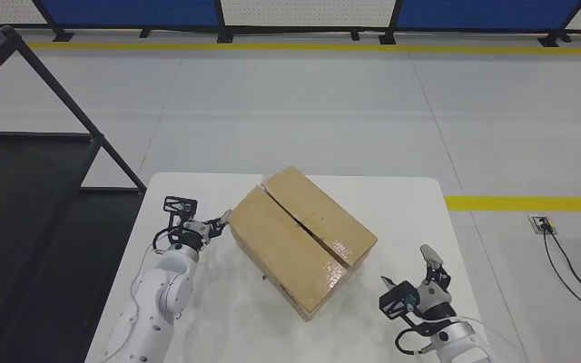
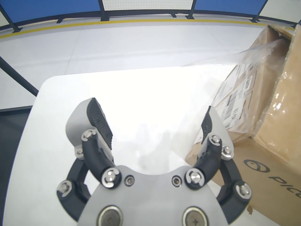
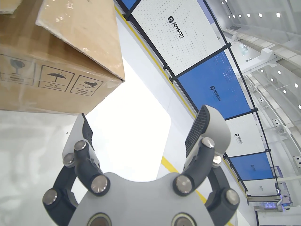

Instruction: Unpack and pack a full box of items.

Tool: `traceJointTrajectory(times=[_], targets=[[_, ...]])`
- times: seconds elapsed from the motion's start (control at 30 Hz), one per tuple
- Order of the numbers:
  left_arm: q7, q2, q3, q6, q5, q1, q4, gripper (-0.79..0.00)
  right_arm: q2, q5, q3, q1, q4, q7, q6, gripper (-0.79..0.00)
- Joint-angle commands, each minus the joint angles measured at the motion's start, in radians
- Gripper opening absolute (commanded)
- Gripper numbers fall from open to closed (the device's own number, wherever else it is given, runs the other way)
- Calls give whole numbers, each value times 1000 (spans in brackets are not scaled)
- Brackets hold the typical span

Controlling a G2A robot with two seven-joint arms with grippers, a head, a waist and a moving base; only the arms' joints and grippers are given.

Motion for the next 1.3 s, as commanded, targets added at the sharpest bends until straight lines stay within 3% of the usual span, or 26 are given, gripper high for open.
traceJointTrajectory(times=[0.0,0.53,0.7,1.27], targets=[[7,0,0,-19,-1,2,3,0,1,-13,1,-7,-7,3,-9,0],[40,12,-9,-135,37,61,-36,0,8,20,21,23,39,-37,-79,0],[43,14,-13,-152,33,66,-26,0,9,74,53,9,51,-63,-70,0],[96,20,-7,-256,37,102,-39,0,-2,130,26,42,74,28,29,0]])
